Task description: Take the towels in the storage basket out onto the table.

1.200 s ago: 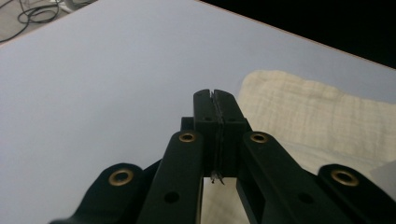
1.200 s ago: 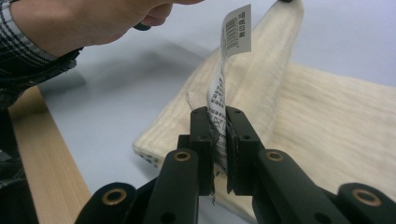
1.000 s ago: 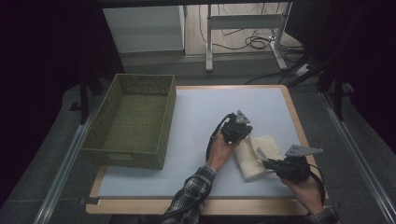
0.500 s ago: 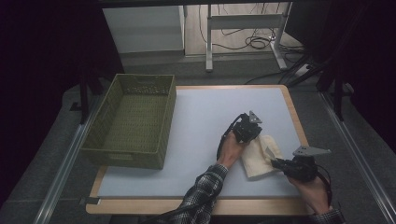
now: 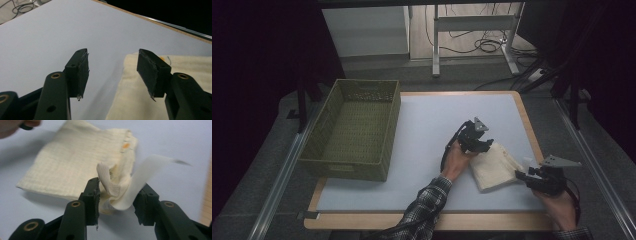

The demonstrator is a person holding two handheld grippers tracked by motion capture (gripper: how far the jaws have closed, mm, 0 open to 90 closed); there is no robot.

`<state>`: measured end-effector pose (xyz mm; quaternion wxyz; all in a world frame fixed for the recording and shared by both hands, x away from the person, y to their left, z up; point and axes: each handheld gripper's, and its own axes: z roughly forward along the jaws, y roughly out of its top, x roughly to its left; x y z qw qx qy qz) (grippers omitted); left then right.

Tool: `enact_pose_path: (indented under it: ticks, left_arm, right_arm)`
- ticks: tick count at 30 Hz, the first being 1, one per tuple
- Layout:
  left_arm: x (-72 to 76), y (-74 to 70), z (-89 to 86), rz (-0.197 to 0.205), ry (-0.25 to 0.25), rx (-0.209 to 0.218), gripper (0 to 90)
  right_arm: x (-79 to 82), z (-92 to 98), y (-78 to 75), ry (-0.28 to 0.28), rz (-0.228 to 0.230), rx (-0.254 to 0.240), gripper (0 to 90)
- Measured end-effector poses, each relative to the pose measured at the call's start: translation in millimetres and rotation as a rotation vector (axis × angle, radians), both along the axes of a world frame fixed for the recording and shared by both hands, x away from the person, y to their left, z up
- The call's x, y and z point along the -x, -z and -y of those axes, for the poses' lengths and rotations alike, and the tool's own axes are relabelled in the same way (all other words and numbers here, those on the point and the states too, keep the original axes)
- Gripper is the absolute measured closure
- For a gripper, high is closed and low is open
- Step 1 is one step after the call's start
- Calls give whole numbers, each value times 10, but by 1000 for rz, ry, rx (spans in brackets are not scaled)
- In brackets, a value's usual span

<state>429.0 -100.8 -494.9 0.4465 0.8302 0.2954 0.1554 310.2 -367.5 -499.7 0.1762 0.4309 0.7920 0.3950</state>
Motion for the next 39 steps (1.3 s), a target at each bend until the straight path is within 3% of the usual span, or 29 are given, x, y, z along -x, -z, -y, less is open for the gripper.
enact_pose_path:
  ticks: [6, 10, 16, 23, 27, 30, 32, 35, 39]
  left_arm:
    - [66, 18, -217, 3, -25, -27, 371]
    - [123, 54, -375, 2, -57, -63, 312]
    - [230, 138, -649, -25, -101, -103, 223]
    - [434, 282, -1002, -69, -144, -176, 158]
    - [534, 363, -1214, -105, -181, -181, 121]
    - [592, 420, -1327, -129, -202, -187, 101]
    - [626, 450, -1406, -151, -205, -148, 93]
    - [655, 481, -1501, -168, -210, -113, 88]
    - [660, 485, -1498, -171, -216, -115, 81]
  right_arm:
    - [47, 221, -78, 62, 10, 8, 577]
    - [59, 217, -153, 57, 21, 0, 606]
    - [-6, 2, -212, -2, 19, 0, 656]
    - [-114, -235, -98, -44, -19, 34, 673]
    - [-176, -260, 7, -40, -59, 41, 686]
    - [-175, -292, 47, -49, -77, 52, 768]
    - [-171, -309, 58, -57, -89, 56, 845]
    - [-169, -321, 59, -65, -93, 57, 877]
    - [-153, -346, 2, -71, -78, 52, 881]
